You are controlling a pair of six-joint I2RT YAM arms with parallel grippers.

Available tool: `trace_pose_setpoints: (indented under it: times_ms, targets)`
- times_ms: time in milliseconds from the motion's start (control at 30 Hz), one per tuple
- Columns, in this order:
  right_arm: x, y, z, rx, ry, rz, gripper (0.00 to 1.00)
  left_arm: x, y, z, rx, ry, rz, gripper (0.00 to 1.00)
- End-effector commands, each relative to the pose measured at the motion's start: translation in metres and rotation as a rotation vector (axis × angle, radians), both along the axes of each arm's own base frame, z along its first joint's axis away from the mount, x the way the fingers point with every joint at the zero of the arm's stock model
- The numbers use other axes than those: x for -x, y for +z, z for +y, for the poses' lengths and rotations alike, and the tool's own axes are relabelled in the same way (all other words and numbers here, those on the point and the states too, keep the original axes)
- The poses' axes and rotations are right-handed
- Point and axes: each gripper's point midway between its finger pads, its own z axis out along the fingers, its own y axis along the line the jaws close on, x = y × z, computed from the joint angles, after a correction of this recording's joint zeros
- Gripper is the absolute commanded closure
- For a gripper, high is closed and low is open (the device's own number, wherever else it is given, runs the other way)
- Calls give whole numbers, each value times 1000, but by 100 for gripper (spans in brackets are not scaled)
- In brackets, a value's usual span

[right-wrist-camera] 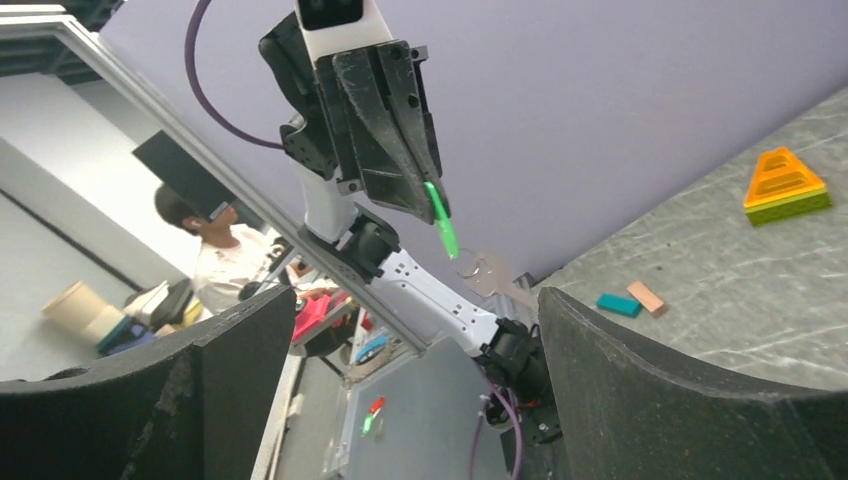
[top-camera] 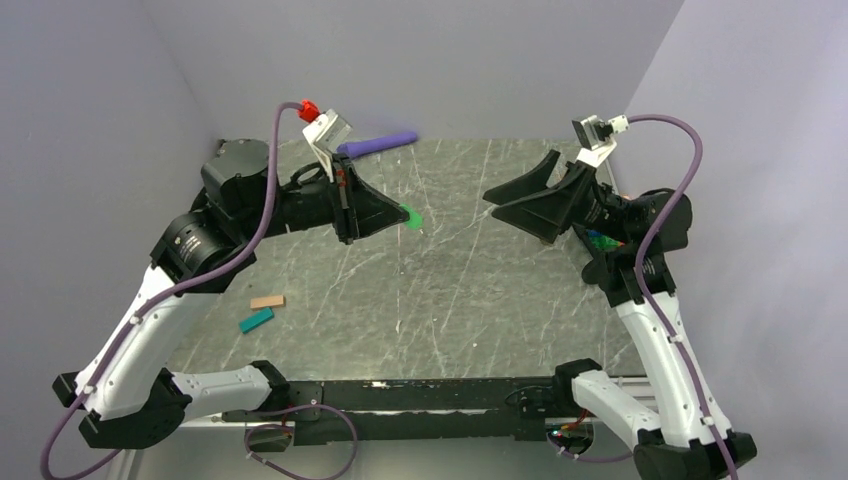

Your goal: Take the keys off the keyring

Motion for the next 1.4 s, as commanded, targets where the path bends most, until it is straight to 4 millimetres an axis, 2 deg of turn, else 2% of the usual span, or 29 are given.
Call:
trace_pose_setpoints:
  times_ms: [0, 300, 567, 900, 1133, 1367]
  targets:
    - [11, 19, 7, -51, 79, -66, 6, 25, 38, 3, 96, -89, -53, 100]
    - [14, 18, 37, -78, 197, -38, 11, 41, 73, 3, 182, -162, -111, 100]
    - [26, 18, 67, -92, 308, -27, 19, 46, 82, -1, 190, -209, -129, 100]
    - [41, 23, 87, -146, 419, -25, 24, 47, 87, 0, 202, -210, -140, 100]
    - [49, 27, 95, -178, 461, -30, 37, 47, 90, 2, 215, -198, -148, 100]
    - [53, 28, 102, -196, 492, -21, 55, 45, 92, 4, 224, -179, -160, 100]
